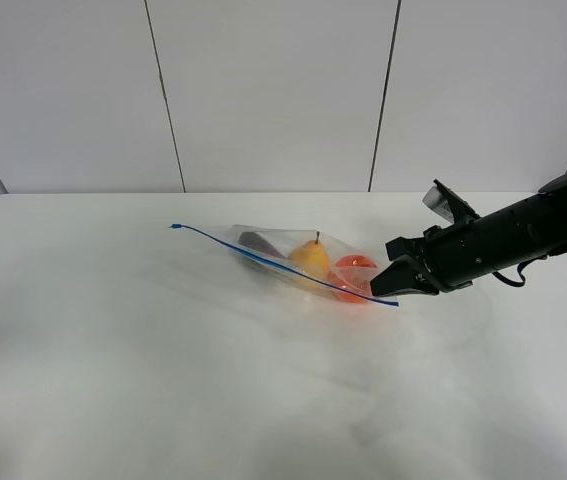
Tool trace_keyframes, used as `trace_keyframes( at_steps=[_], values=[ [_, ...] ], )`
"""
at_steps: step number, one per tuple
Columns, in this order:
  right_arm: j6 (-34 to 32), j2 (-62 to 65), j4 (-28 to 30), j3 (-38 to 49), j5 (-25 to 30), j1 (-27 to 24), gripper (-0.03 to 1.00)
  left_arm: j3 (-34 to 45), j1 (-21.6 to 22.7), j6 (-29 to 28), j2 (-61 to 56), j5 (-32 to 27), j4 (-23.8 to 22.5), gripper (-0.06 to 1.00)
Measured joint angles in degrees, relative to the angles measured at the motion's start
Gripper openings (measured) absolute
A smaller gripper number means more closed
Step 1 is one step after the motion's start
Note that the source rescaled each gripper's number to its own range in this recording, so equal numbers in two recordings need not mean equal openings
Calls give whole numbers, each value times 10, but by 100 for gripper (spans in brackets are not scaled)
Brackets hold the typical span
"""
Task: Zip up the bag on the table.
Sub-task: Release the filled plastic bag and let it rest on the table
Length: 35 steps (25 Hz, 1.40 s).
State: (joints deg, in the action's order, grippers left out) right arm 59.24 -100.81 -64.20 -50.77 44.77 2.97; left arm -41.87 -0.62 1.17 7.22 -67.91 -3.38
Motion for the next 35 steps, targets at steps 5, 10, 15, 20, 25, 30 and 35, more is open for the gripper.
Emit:
trace_keyframes(
  at_steps=[5,10,15,20,25,30,35],
  values=[
    [0,0,0,0,0,0,0,17,0,0,-48,17,0,94],
    [0,0,0,0,-1,0,0,30,0,0,-76,32,0,94],
    [0,0,0,0,-3,0,0,45,0,0,-76,46,4,94],
    [0,0,0,0,-3,0,0,64,0,0,-76,44,34,94],
    [0,0,1,0,-4,0,0,80,0,-2,-76,39,34,94],
    [0,0,1,0,-5,0,0,92,0,-2,-76,18,34,94],
    [0,0,1,0,-5,0,0,94,0,-2,-76,11,34,94]
  ],
)
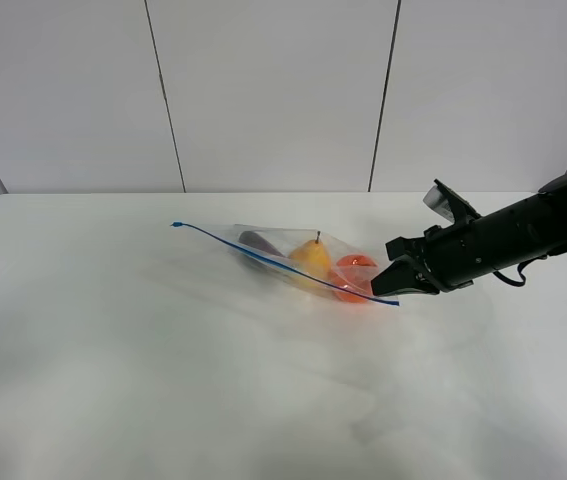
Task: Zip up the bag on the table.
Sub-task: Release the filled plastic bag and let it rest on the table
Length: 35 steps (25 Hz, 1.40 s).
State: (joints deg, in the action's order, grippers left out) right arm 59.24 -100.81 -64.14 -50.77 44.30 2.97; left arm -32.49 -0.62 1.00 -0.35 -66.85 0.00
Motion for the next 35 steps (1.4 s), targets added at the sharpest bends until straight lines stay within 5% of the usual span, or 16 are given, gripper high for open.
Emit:
trace_keyframes(
  at_steps=[30,35],
  values=[
    [-12,0,-28,0,0,0,0,0,0,0,0,0,3,94],
    [-12,0,-29,0,0,0,7,0,0,0,0,0,3,94]
  ],
)
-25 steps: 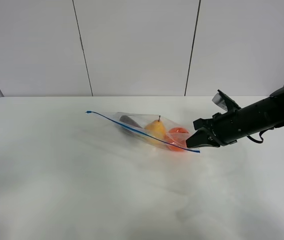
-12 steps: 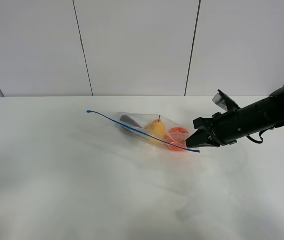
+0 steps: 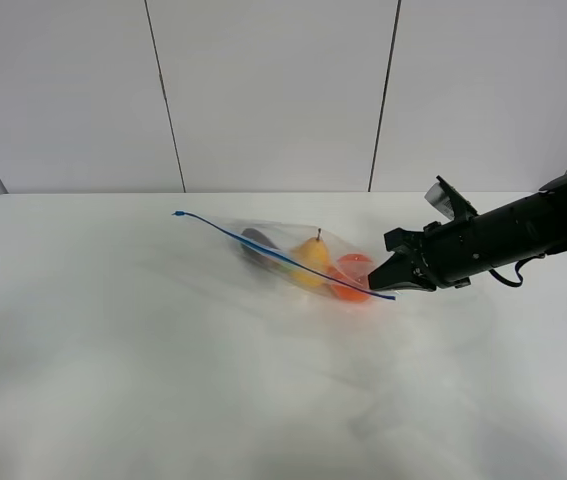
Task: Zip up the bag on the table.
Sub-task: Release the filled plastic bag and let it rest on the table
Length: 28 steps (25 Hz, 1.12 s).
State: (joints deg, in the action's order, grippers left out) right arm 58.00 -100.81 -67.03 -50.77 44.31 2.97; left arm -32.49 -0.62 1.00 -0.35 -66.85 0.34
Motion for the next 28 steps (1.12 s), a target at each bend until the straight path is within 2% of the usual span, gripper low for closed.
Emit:
trace_keyframes(
  at_steps=[6,11,14,21,28],
  values=[
    [0,0,0,0,-1,0,29,0,0,0,0,0,0,94],
    [0,0,0,0,-16,0,72,0,0,0,0,0,1,94],
    [1,0,0,0,-35,0,88,0,0,0,0,0,1,94],
    [7,0,12,0,-84,0,93,0,0,0,0,0,1,94],
    [11,0,90,0,-156,0,93,0,0,0,0,0,1,94]
  ],
)
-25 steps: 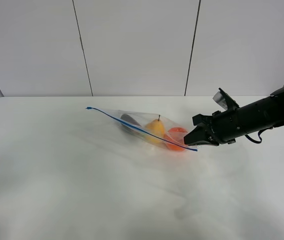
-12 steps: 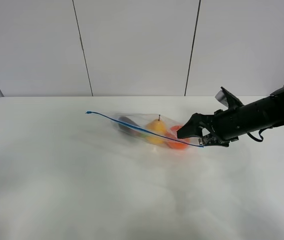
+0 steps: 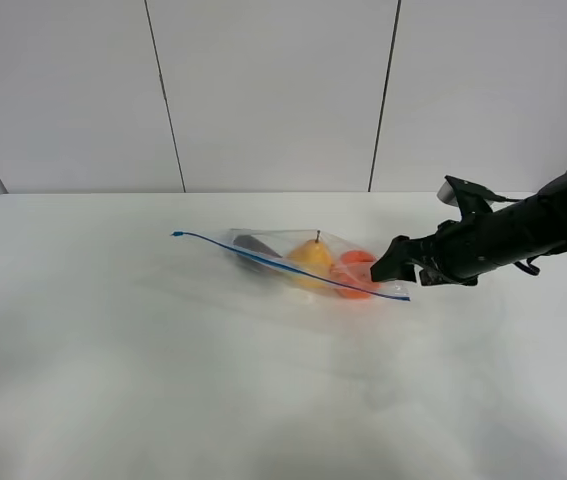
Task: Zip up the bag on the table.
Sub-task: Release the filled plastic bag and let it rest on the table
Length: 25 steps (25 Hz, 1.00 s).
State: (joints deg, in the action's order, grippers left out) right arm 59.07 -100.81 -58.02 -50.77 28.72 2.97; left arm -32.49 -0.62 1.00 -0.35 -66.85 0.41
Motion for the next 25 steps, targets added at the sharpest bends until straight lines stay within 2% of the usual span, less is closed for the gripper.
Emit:
trace_keyframes(
  at_steps=[6,15,20,25],
  values=[
    [0,0,59,0,-73,0,93,0,0,0,0,0,0,94],
    [-18,0,119,0,-143,0,93,0,0,0,0,0,0,94],
    [-63,0,177,0,-158,-1,93,0,0,0,0,0,0,94],
    [-145,0,243,0,-158,-9,93,0,0,0,0,0,0,94]
  ],
)
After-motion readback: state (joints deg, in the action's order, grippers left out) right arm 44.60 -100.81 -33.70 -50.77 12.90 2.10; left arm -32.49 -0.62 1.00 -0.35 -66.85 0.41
